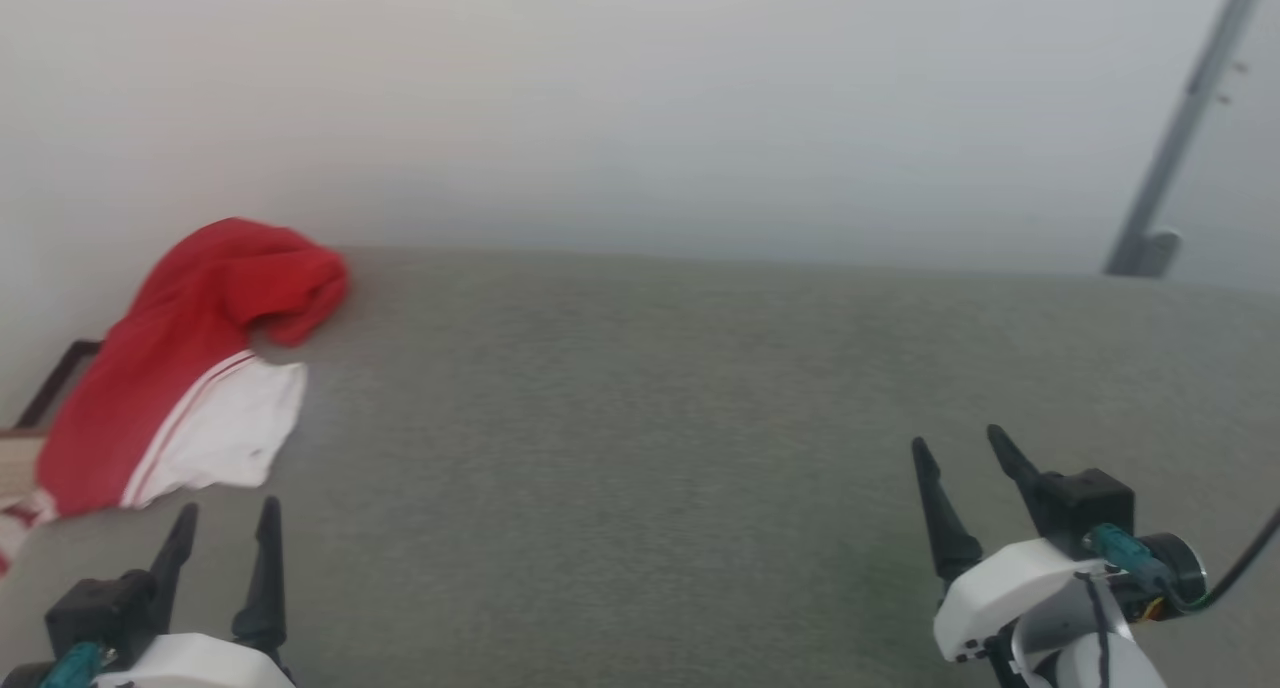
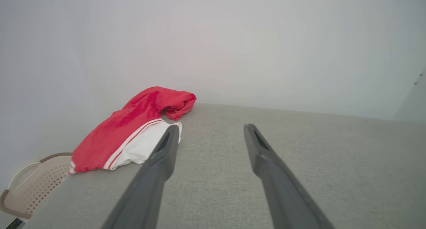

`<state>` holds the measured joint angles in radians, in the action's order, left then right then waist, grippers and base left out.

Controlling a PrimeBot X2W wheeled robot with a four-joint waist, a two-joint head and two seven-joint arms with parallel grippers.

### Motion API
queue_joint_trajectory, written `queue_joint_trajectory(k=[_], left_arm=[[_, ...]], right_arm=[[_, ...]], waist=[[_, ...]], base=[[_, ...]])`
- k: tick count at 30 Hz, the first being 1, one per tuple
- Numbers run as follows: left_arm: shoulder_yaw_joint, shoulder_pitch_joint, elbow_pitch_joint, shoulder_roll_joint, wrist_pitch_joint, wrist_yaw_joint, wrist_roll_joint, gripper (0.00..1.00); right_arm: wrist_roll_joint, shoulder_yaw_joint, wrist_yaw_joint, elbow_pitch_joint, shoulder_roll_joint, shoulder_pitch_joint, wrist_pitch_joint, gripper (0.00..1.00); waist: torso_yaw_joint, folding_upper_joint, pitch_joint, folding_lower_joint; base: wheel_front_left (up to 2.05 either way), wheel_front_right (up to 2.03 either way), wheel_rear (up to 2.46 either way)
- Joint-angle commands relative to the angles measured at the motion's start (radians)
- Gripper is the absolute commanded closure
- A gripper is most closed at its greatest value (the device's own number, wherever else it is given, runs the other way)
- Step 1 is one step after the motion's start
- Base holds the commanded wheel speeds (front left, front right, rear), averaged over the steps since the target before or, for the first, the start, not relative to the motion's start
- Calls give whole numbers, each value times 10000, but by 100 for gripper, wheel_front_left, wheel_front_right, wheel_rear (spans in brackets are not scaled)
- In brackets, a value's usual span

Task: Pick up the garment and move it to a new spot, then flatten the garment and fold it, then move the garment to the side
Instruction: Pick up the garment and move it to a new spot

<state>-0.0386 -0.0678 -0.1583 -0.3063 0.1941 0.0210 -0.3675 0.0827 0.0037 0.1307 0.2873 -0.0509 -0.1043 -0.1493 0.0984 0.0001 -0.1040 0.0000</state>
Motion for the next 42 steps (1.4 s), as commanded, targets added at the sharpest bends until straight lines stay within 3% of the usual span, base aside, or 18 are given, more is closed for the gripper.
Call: queue_joint_trajectory(k=[1,14,21,30,42], left_arm=[[-68,-12,65,-31,-52,-80,-65,0],[-535,-403,733,-401,-529,-652,-129,0],[-591,-574,1144,-360,-728,-884,-219,0],[-702,18,1024,-160,-940,-975,-663,0],[-470,3094,-689,-820,-1610,-176,-1307,0]], right_arm=[[69,106,0,28,10,-95,0,0],[446,1181,-1,484,11,-553,-207,0],[580,1357,-1,729,5,-687,-378,0],[309,1214,-1,783,5,-932,-374,0],[-291,818,-1,-243,-461,-1802,297,0]], waist=[[455,-1,-111,0],[2391,-1,-325,0],[3062,-1,-301,0],[3138,-1,-22,0],[2267,-1,1743,0]], base=[[0,0,0],[0,0,0],[0,0,0],[0,0,0],[0,0,0]])
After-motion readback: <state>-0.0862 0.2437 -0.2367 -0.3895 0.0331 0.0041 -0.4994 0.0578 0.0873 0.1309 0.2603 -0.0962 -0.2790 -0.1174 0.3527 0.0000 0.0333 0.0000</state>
